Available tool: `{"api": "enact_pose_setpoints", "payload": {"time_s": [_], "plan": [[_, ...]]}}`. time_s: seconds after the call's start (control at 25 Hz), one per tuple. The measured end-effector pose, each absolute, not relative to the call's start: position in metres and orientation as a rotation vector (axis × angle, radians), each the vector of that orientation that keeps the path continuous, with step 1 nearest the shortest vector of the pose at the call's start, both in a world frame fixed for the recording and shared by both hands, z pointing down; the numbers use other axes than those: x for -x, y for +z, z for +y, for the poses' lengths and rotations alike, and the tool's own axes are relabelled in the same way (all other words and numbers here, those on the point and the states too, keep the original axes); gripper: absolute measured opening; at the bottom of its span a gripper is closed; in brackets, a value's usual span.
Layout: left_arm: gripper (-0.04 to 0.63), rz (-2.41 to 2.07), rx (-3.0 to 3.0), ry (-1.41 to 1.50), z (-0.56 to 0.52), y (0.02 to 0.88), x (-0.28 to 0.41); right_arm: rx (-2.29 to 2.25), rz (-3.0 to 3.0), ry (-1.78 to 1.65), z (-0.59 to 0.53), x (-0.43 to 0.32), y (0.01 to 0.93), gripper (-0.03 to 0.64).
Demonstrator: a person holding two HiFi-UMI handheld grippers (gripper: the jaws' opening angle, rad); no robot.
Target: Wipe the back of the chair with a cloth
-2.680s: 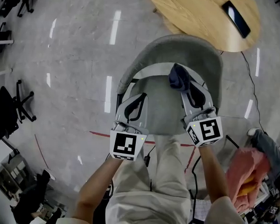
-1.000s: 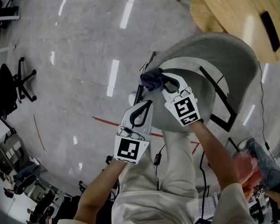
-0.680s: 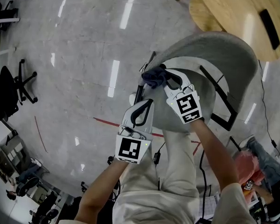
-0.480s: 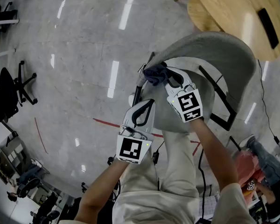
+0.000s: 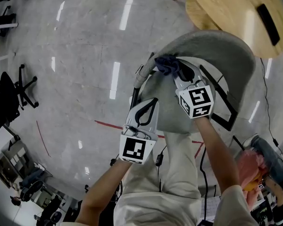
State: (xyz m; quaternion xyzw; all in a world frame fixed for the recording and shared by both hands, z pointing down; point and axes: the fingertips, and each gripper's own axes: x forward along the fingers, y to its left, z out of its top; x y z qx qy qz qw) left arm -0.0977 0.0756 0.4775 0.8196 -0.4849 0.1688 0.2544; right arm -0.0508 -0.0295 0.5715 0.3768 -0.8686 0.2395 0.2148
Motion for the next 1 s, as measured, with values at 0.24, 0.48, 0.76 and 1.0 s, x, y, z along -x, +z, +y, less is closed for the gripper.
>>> {"api": "enact_pose_setpoints", "payload": {"time_s": [0.24,0.48,0.76,1.0], "plan": [[0.000,-1.304,-2.252,0.459,0.073,0.475,0.086,-1.203,-2.370,0.815,-0.042,0.023,0.568,0.084],[0.000,-1.284,-2.272,0.466,0.070,0.475,0.076,-1.278,-2.348,0.853,-0.052,0.007,0.565,0.084],[0.000,-1.270,-2.301,0.466,0.064,0.470,0.063,-1.455,-2.276,1.001,-0.059,-0.023,0.564,0.084],[0.000,-1.257,-2.321,0.468,0.063,0.469,0.053,-1.614,-2.193,1.107,-0.057,-0.055,0.567,0.084]]}}
